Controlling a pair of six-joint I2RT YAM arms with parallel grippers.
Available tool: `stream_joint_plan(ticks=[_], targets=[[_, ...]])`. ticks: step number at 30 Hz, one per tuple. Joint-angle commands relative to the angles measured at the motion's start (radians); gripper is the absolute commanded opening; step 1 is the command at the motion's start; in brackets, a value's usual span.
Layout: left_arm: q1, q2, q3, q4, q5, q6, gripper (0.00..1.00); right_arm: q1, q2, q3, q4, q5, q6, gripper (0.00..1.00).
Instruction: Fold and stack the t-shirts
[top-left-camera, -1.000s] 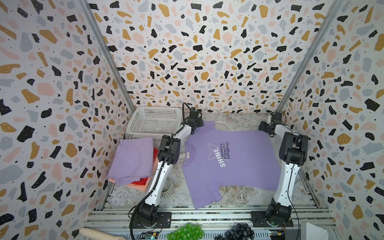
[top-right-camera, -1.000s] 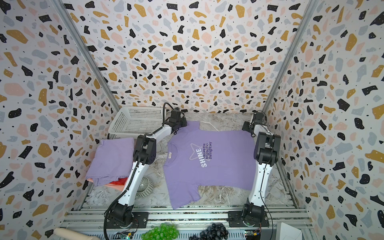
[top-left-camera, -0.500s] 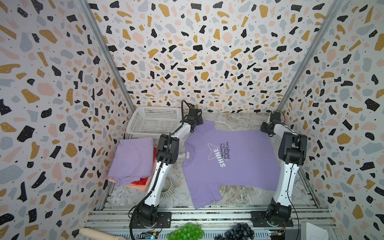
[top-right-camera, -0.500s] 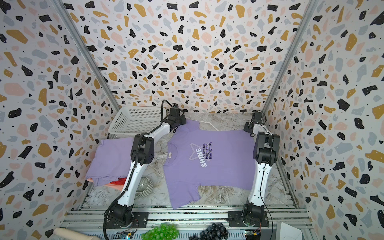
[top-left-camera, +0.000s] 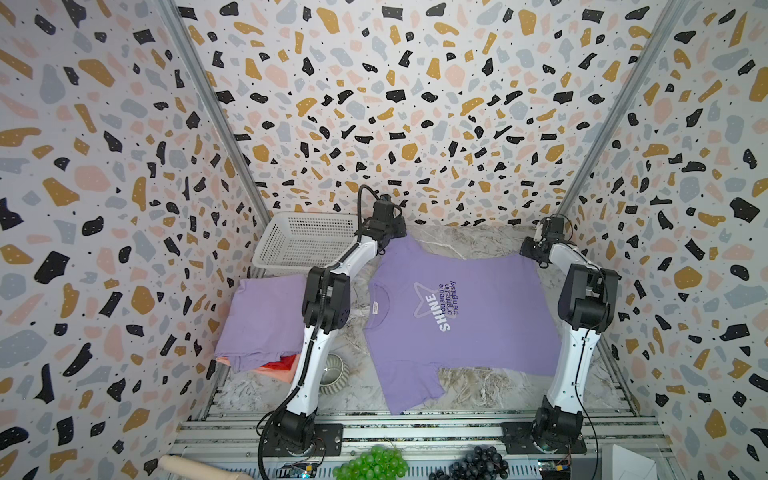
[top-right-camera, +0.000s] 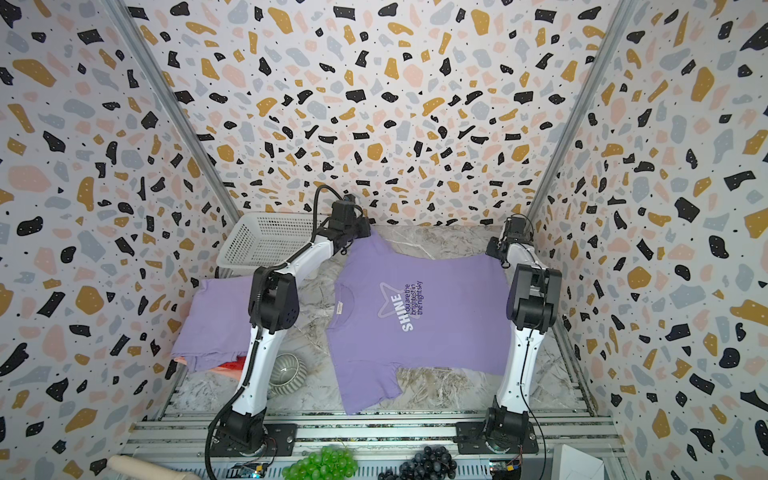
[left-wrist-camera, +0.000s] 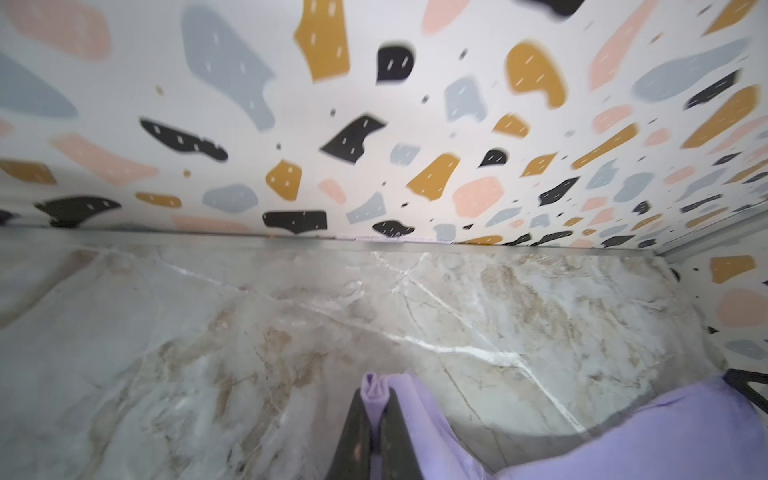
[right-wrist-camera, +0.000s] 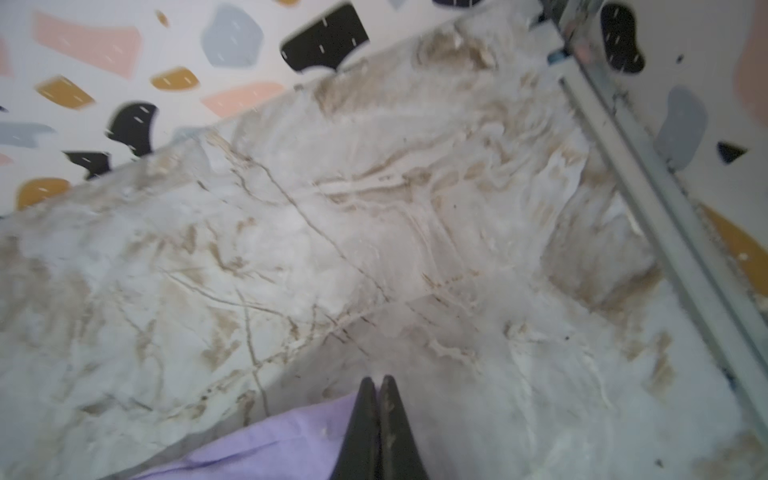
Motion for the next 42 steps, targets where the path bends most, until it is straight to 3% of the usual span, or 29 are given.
stream_joint_plan(ticks=[1, 13, 21, 31, 32, 34, 35, 36, 37, 42], targets=[[0.005, -0.11, -0.05, 0.012, -0.001, 0.073, 0.0, -0.022, -0.16, -0.071, 0.071, -0.044, -0.013, 0.0], [-0.013, -0.474, -0.505, -0.016, -0.047, 0.149, 0.0, -0.087, -0.44, -0.5, 0.219, -0.128, -0.046, 0.0], [-0.061, -0.688, -0.848, 0.018, -0.124, 0.102, 0.0, -0.094, -0.539, -0.699, 0.275, -0.137, -0.046, 0.0], [-0.109, -0.792, -1.02, -0.038, -0.156, 0.053, 0.0, -0.105, -0.626, -0.802, 0.297, -0.092, -0.053, 0.0], [-0.11, -0.815, -1.042, -0.047, -0.172, 0.048, 0.0, -0.112, -0.657, -0.828, 0.298, -0.069, -0.038, 0.11], [-0.11, -0.883, -1.098, -0.065, -0.216, 0.031, 0.15, -0.151, -0.742, -0.898, 0.293, -0.046, 0.042, 0.53], [-0.111, -0.914, -1.126, -0.065, -0.241, 0.016, 0.24, -0.175, -0.78, -0.927, 0.286, -0.043, 0.085, 0.58], [-0.11, -0.951, -1.152, -0.064, -0.27, 0.0, 0.36, -0.204, -0.821, -0.955, 0.278, -0.041, 0.122, 0.59], [-0.111, -0.98, -1.172, -0.064, -0.291, -0.002, 0.39, -0.226, -0.858, -0.977, 0.279, -0.048, 0.14, 0.6], [-0.109, -0.964, -1.141, -0.054, -0.307, 0.055, 0.49, -0.238, -0.889, -0.958, 0.281, -0.167, 0.162, 0.6]])
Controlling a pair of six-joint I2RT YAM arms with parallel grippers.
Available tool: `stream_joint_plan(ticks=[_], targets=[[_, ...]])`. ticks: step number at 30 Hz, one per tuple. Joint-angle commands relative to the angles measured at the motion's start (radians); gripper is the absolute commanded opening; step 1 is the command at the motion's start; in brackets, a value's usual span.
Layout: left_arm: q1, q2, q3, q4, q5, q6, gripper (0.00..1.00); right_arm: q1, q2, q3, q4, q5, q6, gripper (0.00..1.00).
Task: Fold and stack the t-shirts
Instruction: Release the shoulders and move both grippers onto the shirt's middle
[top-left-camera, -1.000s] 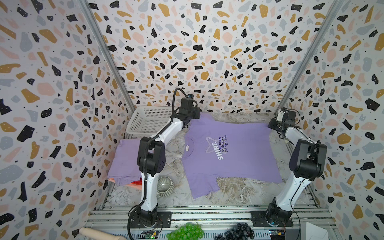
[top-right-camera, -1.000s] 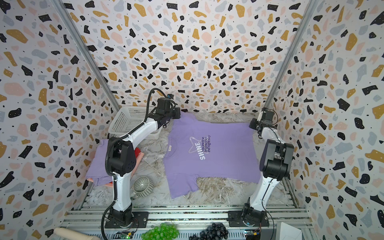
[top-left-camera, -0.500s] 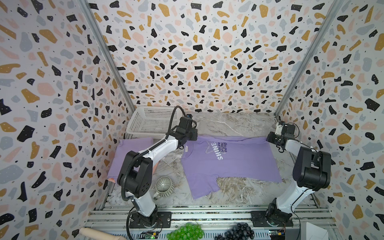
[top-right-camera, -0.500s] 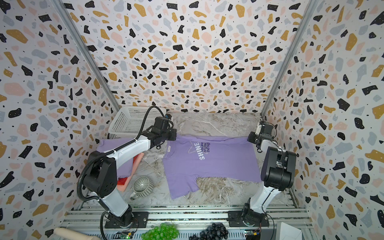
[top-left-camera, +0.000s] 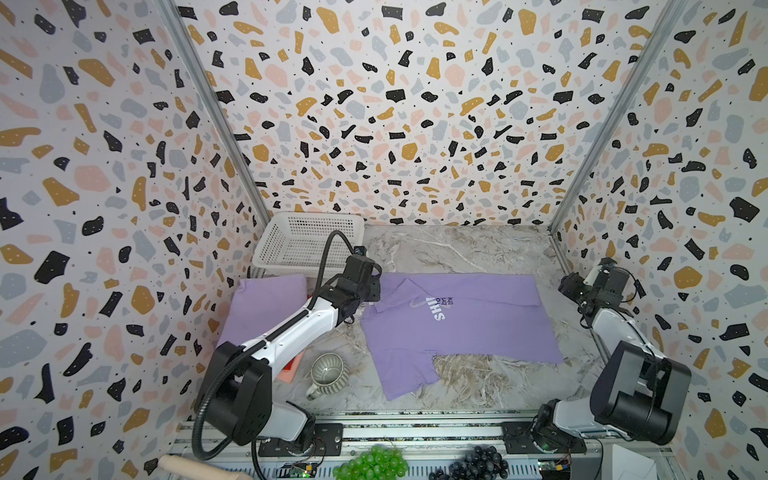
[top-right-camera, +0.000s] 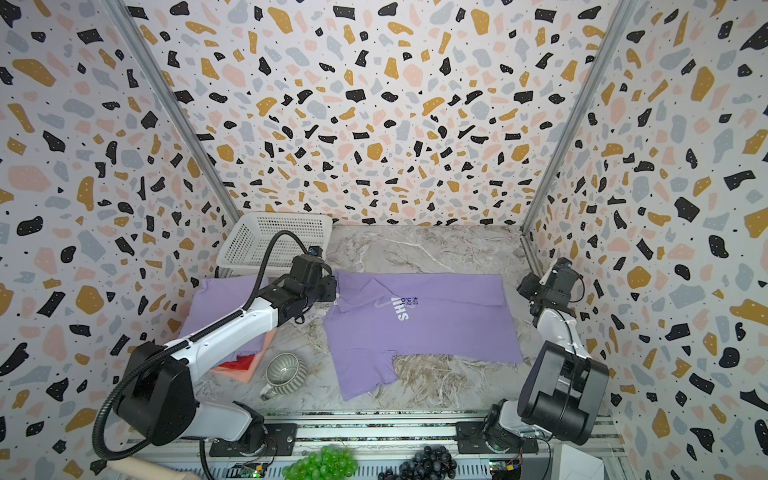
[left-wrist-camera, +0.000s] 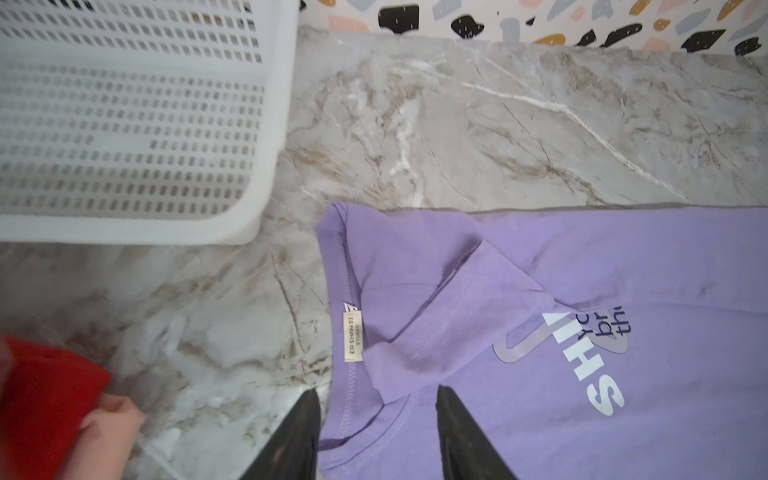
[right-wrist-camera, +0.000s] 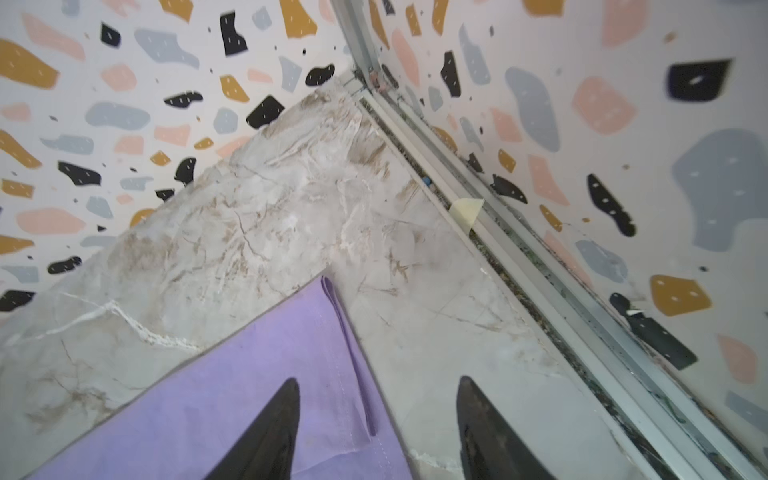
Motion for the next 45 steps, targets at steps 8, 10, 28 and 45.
stream_joint_plan(ticks=[8, 10, 28, 45], targets=[[-0.003, 0.351, 0.29, -0.051, 0.157, 0.09, 0.48, 0.198, 0.125, 0.068, 0.038, -0.19, 0.086, 0.59], [-0.008, 0.416, 0.349, -0.063, 0.199, 0.09, 0.48, 0.236, 0.166, 0.071, 0.053, -0.214, 0.102, 0.59], [-0.075, 0.771, 0.651, -0.08, 0.237, 0.082, 0.48, 0.291, 0.362, 0.12, 0.017, -0.235, 0.062, 0.58], [-0.102, 0.789, 0.666, -0.085, 0.133, 0.068, 0.12, 0.287, 0.379, 0.165, -0.039, -0.242, -0.021, 0.56]])
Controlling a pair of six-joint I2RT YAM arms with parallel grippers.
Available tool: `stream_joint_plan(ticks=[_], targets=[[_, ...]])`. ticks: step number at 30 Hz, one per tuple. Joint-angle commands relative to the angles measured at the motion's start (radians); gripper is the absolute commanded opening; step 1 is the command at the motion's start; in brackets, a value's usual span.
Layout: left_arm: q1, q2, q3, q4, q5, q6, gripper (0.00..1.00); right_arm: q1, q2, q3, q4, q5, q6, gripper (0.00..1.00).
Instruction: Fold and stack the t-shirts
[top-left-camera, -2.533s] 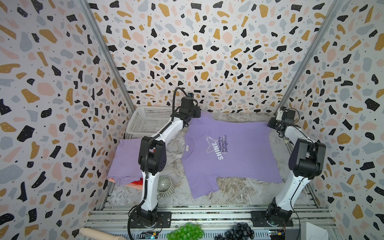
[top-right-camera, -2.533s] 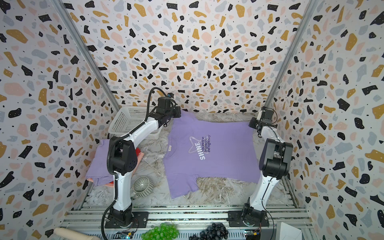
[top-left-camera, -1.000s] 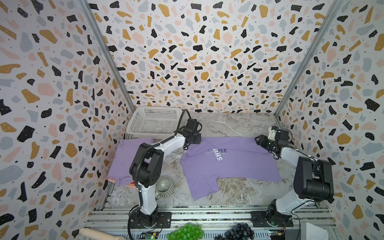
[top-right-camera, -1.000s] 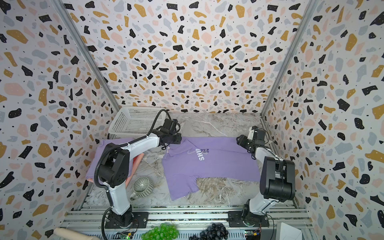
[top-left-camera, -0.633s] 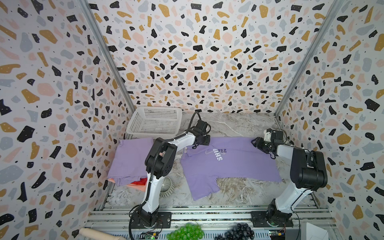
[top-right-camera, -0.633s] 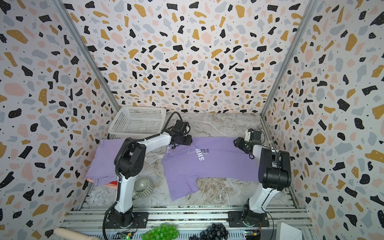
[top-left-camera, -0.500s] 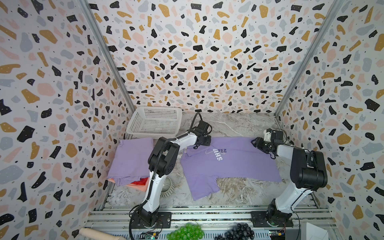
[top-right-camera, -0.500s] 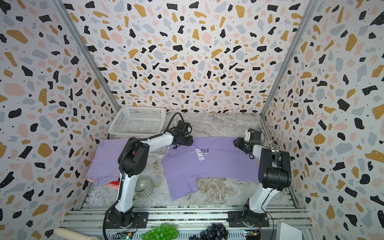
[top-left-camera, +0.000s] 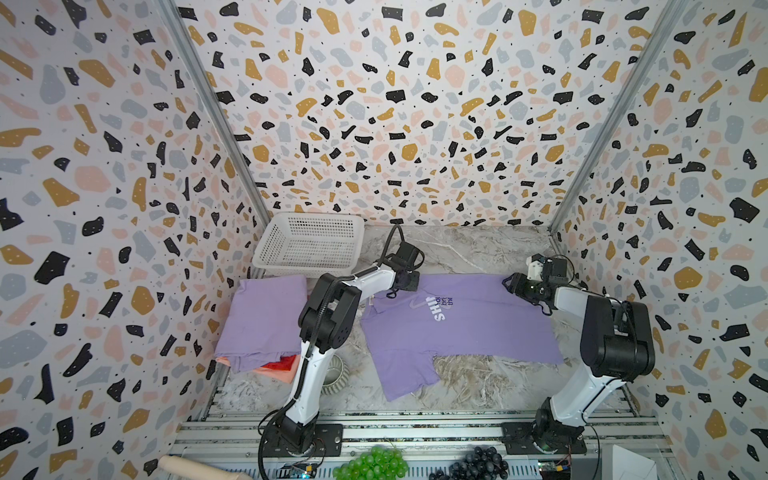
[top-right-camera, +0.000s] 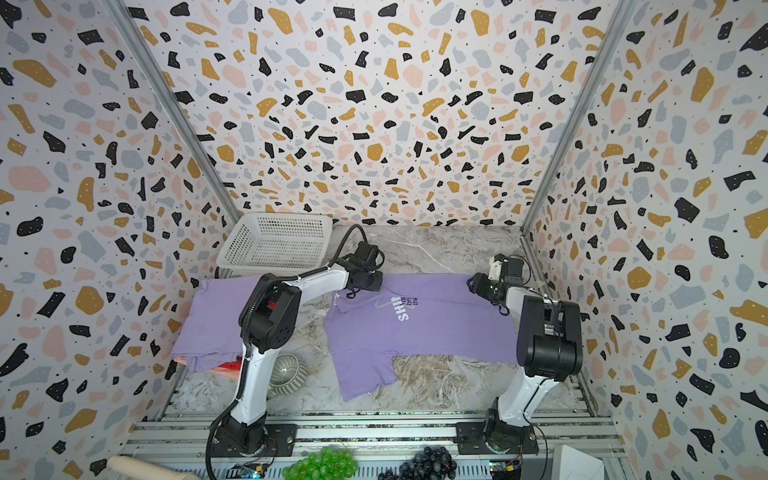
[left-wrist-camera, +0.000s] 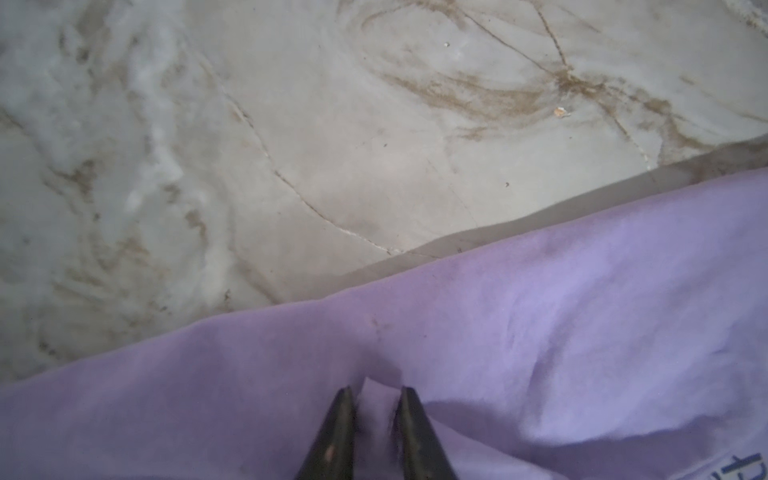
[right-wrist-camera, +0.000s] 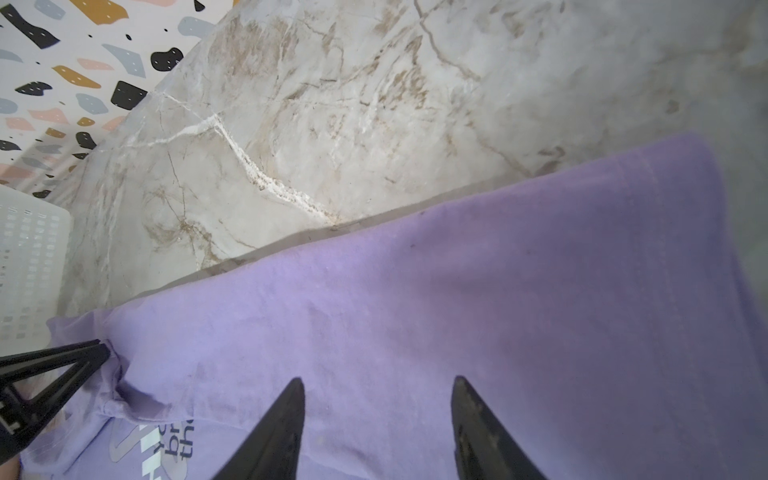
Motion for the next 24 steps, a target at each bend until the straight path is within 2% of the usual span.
stream_joint_plan(ticks=[1, 7, 11, 13, 15, 17, 19, 21, 24], targets=[[-0.017, -0.023, 0.022, 0.012, -0.011, -0.007, 0.1, -0.003, 0.001, 0.031, -0.03, -0.01, -0.029, 0.56], [-0.028, -0.137, -0.049, 0.003, -0.034, -0.01, 0.04, -0.006, 0.003, 0.026, -0.017, -0.014, -0.021, 0.56], [-0.043, -0.251, -0.137, -0.036, 0.026, -0.023, 0.0, -0.009, 0.0, 0.026, -0.017, -0.01, -0.021, 0.55], [-0.059, -0.305, -0.181, -0.084, 0.095, -0.005, 0.01, -0.011, 0.0, 0.025, -0.019, -0.008, -0.023, 0.55], [-0.073, -0.361, -0.221, -0.143, 0.229, 0.047, 0.09, -0.015, 0.0, 0.026, -0.023, -0.006, -0.024, 0.55], [-0.082, -0.422, -0.279, -0.172, 0.357, 0.08, 0.29, -0.018, -0.003, 0.024, -0.023, 0.0, -0.026, 0.55], [-0.082, -0.467, -0.318, -0.186, 0.427, 0.109, 0.38, -0.021, -0.004, 0.025, -0.026, 0.002, -0.026, 0.55], [-0.079, -0.5, -0.34, -0.182, 0.405, 0.115, 0.43, -0.022, -0.005, 0.027, -0.031, 0.002, -0.024, 0.55], [-0.044, -0.489, -0.334, -0.159, 0.303, 0.1, 0.44, -0.02, -0.011, 0.028, -0.031, -0.001, -0.019, 0.55]])
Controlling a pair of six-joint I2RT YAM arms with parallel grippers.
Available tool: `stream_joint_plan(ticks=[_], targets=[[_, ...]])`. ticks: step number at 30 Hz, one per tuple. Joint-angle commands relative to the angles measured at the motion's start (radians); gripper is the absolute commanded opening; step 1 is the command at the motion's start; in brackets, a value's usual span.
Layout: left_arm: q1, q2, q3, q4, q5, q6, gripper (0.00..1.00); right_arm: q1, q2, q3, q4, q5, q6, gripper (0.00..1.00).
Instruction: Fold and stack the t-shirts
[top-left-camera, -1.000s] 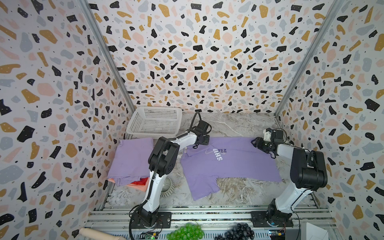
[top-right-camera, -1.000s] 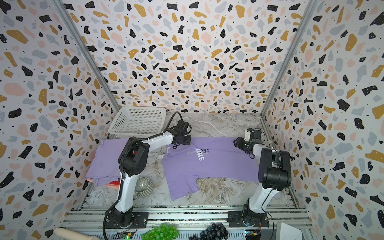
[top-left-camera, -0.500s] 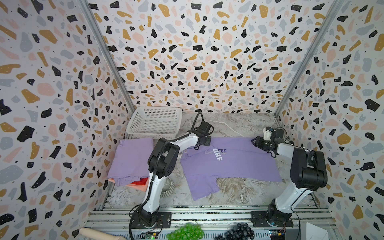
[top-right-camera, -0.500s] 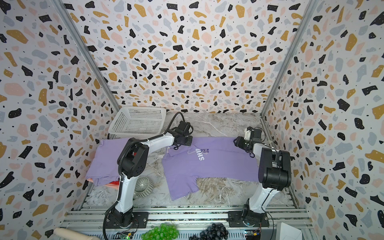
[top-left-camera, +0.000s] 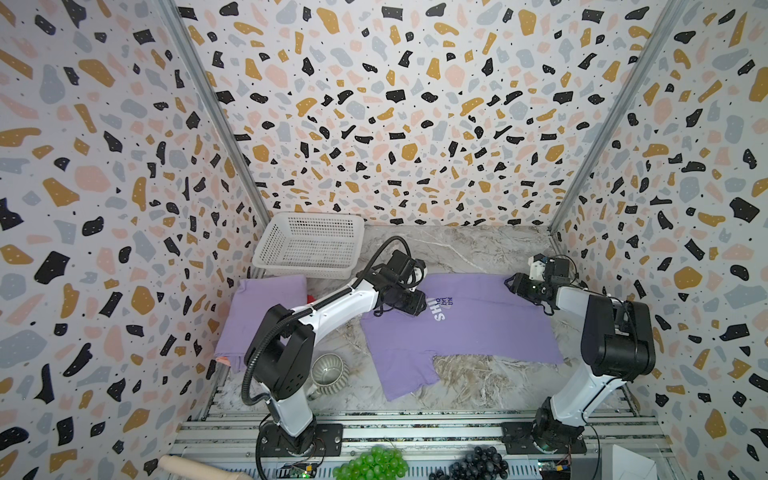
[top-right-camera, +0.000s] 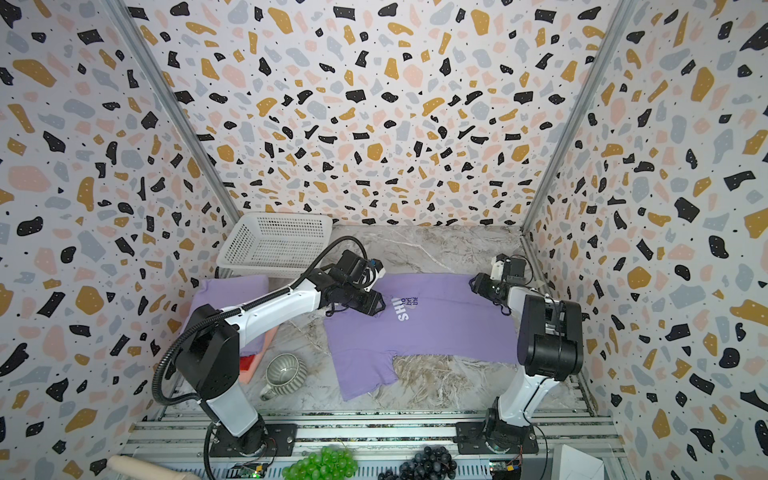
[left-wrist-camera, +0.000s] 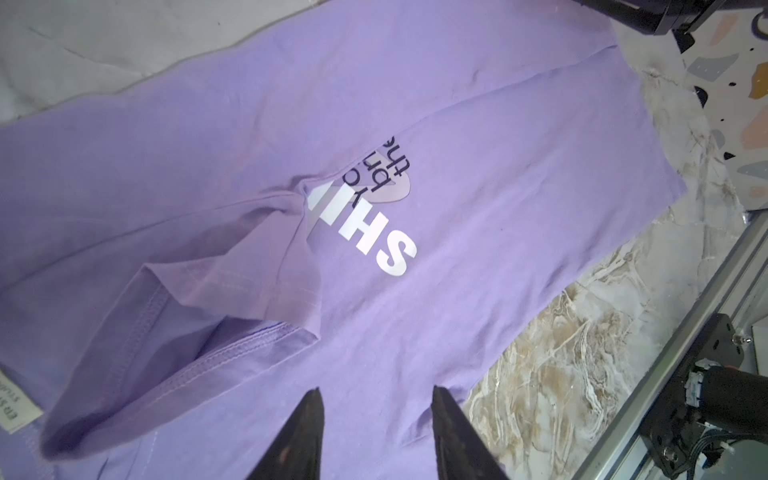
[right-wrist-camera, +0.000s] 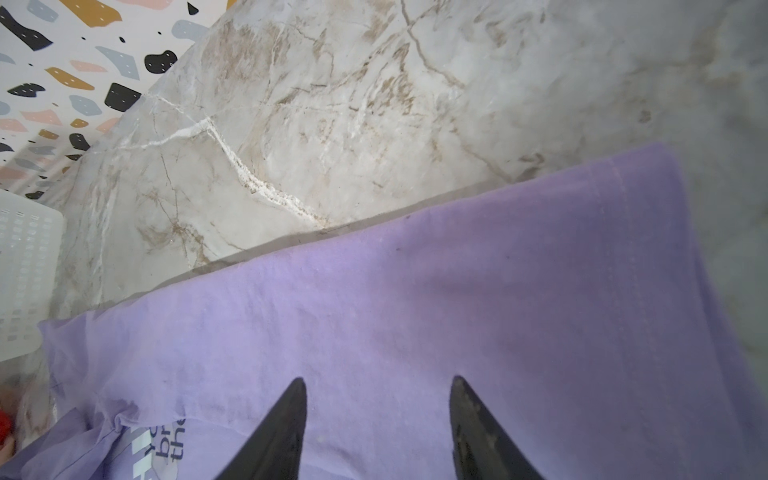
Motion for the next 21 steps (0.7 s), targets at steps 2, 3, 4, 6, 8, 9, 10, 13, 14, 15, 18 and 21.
stream_joint_plan(ticks=[2, 3, 4, 6, 8, 9, 10, 13, 14, 15, 18, 21], targets=[[0.078, 0.033, 0.017, 0.027, -0.034, -0.012, 0.44, -0.003, -0.019, 0.029, -0.031, 0.001, -0.002, 0.55], [0.092, 0.047, 0.027, 0.035, -0.04, -0.019, 0.43, -0.003, -0.021, 0.03, -0.032, 0.0, 0.0, 0.55], [0.107, 0.061, 0.031, 0.056, -0.068, -0.032, 0.44, -0.003, -0.026, 0.031, -0.034, 0.003, 0.0, 0.55], [0.128, 0.1, 0.05, 0.095, -0.104, -0.062, 0.44, -0.001, -0.032, 0.027, -0.035, 0.007, 0.007, 0.55], [0.136, 0.161, 0.098, 0.113, -0.11, -0.076, 0.44, 0.001, -0.038, 0.023, -0.031, 0.01, 0.014, 0.55], [0.136, 0.193, 0.129, 0.1, -0.107, -0.071, 0.44, 0.002, -0.037, 0.02, -0.029, 0.012, 0.017, 0.55], [0.135, 0.226, 0.166, 0.096, -0.106, -0.072, 0.44, 0.003, -0.038, 0.017, -0.028, 0.012, 0.021, 0.55], [0.135, 0.305, 0.239, 0.101, -0.112, -0.077, 0.44, 0.01, -0.036, 0.006, -0.02, 0.019, 0.032, 0.55], [0.135, 0.331, 0.265, 0.096, -0.112, -0.077, 0.44, 0.013, -0.037, 0.003, -0.016, 0.02, 0.035, 0.55], [0.135, 0.354, 0.29, 0.077, -0.114, -0.076, 0.44, 0.014, -0.037, 0.001, -0.016, 0.022, 0.036, 0.55], [0.13, 0.402, 0.336, 0.035, -0.095, -0.081, 0.43, 0.015, -0.035, -0.004, -0.014, 0.025, 0.036, 0.55], [0.114, 0.416, 0.359, -0.041, -0.102, -0.067, 0.42, 0.014, -0.024, 0.0, -0.017, 0.031, 0.029, 0.55]])
